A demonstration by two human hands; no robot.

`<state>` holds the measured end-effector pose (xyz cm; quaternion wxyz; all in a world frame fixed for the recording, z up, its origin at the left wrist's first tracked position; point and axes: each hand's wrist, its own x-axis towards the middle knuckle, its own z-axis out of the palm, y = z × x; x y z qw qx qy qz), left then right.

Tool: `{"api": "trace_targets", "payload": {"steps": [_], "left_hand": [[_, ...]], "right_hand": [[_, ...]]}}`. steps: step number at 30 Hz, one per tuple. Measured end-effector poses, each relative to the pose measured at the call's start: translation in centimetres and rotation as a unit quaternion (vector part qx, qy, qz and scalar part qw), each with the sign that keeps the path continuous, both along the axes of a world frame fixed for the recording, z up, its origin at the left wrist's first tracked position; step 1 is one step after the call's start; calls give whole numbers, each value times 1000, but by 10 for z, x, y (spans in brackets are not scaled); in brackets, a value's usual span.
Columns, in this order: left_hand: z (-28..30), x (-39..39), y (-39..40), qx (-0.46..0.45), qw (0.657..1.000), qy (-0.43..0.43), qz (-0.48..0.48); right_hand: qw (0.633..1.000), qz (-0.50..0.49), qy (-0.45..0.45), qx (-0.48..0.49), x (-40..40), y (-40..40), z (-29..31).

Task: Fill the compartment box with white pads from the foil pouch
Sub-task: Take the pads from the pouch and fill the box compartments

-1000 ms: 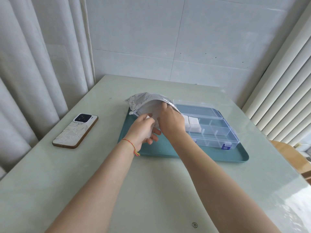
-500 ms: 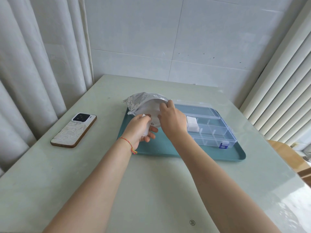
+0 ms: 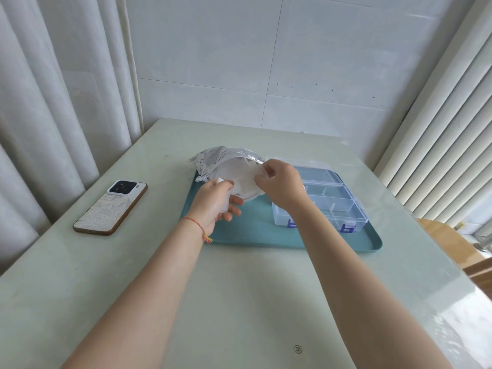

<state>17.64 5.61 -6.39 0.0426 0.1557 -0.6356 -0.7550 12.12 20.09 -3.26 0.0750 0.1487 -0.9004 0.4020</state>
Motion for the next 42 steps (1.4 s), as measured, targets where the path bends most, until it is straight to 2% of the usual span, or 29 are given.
{"api": "trace_targets", "payload": {"steps": [7,13,16,19,22,26,29,34,42], "left_hand": [[5,0,4,-13,1000,-4,-9],[8,3,11,-25,1000,-7,-6],[16,5,15,35,998,-20,-49],[23,8,21,74,990,-42,-114],[27,11,34,72,981,-49,-175],[28,10,50,33,975,-39,-218],[24,8,53,22,979,-37,-201],[13,5,52,65,984,-25,-161],[7,7,46,25,978,1,-206]], "right_hand": [[992,10,-86,-93,-1,23,9],[965,36,-175,-194,-6,43,6],[949,68,-204,-228,-7,54,8],[941,134,-230,-208,-6,65,11],[947,167,-231,-150,-2,70,14],[964,149,-196,-95,1,73,13],[970,124,-173,-118,0,77,8],[974,62,-138,-170,-1,83,1],[951,133,-188,-206,6,79,-1]]}}
